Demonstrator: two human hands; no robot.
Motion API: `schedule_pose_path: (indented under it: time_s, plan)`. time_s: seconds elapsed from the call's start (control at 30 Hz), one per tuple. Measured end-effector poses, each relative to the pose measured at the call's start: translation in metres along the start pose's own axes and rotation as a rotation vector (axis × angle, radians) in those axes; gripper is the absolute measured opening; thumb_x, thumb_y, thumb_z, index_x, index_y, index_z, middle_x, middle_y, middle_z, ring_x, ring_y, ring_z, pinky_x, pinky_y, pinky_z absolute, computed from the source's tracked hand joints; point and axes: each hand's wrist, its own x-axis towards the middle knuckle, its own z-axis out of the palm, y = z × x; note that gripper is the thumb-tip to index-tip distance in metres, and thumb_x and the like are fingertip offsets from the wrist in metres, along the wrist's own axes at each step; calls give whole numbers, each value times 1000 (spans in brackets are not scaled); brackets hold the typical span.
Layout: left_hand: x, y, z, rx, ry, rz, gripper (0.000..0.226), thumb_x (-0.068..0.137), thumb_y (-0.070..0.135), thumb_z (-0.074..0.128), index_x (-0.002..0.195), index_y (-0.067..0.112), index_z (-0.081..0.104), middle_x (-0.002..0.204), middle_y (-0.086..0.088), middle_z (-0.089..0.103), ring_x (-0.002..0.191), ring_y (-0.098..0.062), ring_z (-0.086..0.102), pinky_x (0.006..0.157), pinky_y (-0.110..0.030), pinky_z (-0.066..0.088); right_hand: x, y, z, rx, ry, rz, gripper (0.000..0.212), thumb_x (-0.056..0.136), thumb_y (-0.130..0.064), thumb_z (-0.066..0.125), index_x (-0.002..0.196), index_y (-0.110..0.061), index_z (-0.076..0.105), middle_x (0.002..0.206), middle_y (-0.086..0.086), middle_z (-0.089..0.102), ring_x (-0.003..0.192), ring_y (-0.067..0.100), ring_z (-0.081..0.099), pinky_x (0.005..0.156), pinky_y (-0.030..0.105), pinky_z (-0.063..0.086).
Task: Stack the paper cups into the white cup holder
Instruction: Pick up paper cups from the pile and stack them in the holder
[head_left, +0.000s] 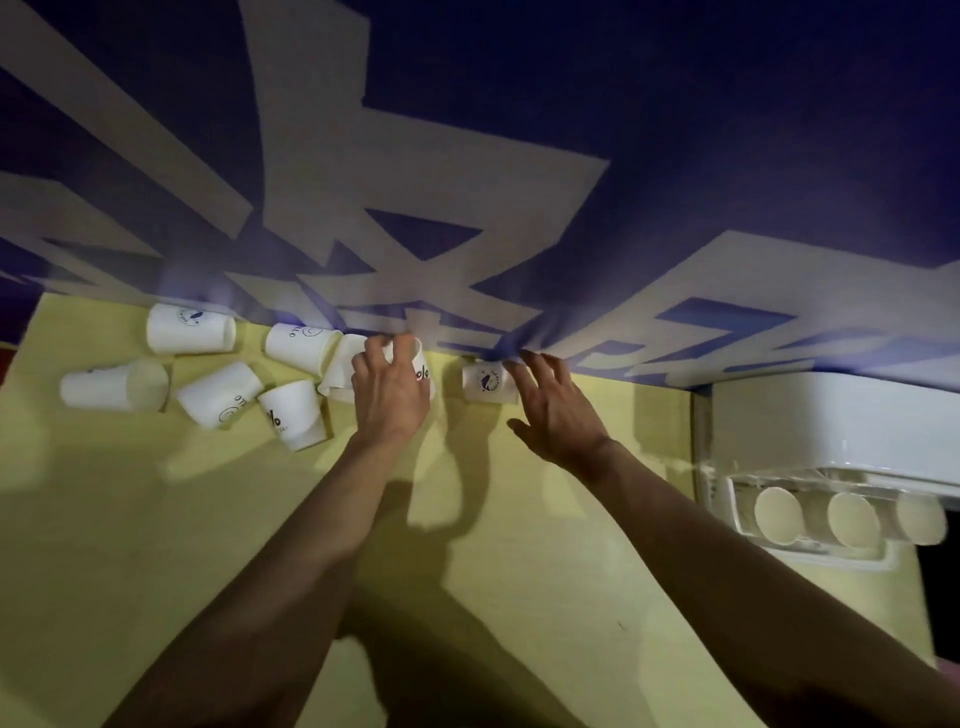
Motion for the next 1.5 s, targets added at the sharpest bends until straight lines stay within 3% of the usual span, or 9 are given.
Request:
schedule_pose_path:
  time_s: [0.4,0.6,0.73,0.83,0.97,1.07,1.17,1.3,1.5]
  plan:
    - [-36,-11,6,-71,-163,137,81,81,31,75,150,24,34,129,-12,43,117,-33,46,100,-44,46,14,6,51,170,-109,156,75,84,-41,70,143,-10,37,127,15,54,107,37,53,88,51,52]
    - [-87,6,6,-85,-290,143,78,83,37,74,150,25,36,132,-6,38,120,-31,47,87,-42,54,-35,9,48,382,76,129,63,85,-41,61,135,-10,40,123,10,48,95,26,47,70,47,56]
    - [-127,31,10,-38,-363,220,74,82,45,73,146,26,40,129,-3,40,118,-29,52,87,-42,55,-96,16,34,428,239,72,58,95,-30,63,136,6,44,131,17,47,103,29,47,78,34,52]
    - [-157,59,14,-63,-406,286,70,82,46,72,141,30,39,127,-1,42,112,-27,55,88,-37,53,-152,35,30,528,309,146,64,93,-33,66,141,1,41,137,12,43,115,18,44,88,21,52]
    - [-190,110,20,-151,-411,359,64,81,39,72,137,28,42,128,1,44,115,-24,53,94,-32,47,-235,69,27,655,432,318,66,83,-20,80,138,-16,44,128,-1,39,105,13,51,86,8,48]
    - [-213,162,20,-210,-425,407,64,84,38,72,139,30,41,132,7,43,118,-13,48,93,-24,41,-295,99,30,707,466,439,65,82,-21,82,137,-27,49,127,-2,37,96,12,56,86,23,56]
    - [-233,215,25,-247,-417,508,62,85,42,73,138,33,43,132,16,43,114,-2,46,89,-15,38,-342,127,32,743,499,490,59,84,-26,79,135,-34,51,128,-5,36,90,8,60,81,23,58]
    - [-250,279,40,-267,-371,583,61,85,42,73,138,36,43,131,18,42,115,-3,49,92,-17,42,-382,161,32,774,565,472,52,88,-28,76,135,-34,54,127,-9,34,101,8,62,84,14,54]
    - [-257,352,75,-227,-326,622,62,83,39,77,136,37,45,128,13,42,119,-10,49,99,-25,45,-420,210,30,800,610,418,54,93,-31,71,142,-29,49,128,-8,40,109,12,58,87,26,56]
